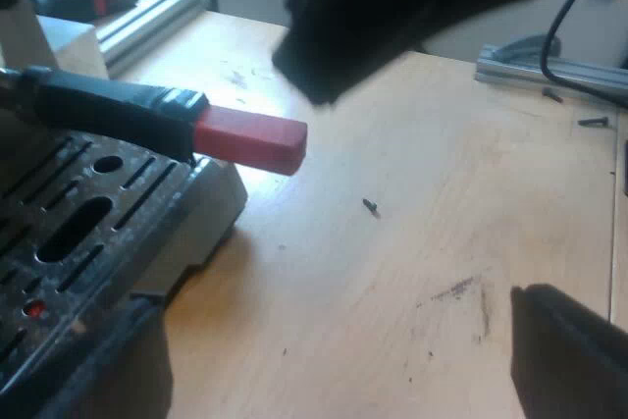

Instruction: Grind coffee beans and then tamp

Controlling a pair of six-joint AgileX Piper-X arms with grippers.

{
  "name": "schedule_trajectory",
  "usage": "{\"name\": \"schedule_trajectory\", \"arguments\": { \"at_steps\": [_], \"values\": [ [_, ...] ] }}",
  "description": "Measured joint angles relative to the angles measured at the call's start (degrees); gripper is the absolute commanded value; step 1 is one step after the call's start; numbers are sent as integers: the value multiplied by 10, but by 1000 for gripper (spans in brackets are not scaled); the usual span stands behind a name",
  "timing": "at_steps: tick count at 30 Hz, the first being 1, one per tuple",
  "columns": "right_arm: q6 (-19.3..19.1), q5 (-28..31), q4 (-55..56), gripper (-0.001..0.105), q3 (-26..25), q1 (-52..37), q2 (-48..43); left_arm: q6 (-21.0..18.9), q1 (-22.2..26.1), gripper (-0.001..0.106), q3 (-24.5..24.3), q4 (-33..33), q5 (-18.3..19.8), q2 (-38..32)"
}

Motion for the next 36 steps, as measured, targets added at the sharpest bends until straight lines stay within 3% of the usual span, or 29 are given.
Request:
{"name": "schedule_trajectory", "arguments": {
  "at_steps": [6, 13, 22, 36],
  "values": [
    [-4, -36, 6, 62, 0, -38, 42, 0, 0, 78, -3, 0, -4, 0],
    [-39, -53, -5, 62, 3, -63, 58, 0, 0, 78, -3, 0, -4, 0],
    [-46, -74, -121, 62, 77, -77, 58, 0, 0, 78, -3, 0, -4, 0],
    [-77, -74, -194, 62, 97, -105, 58, 0, 0, 78, -3, 0, -4, 0]
  ]
}}
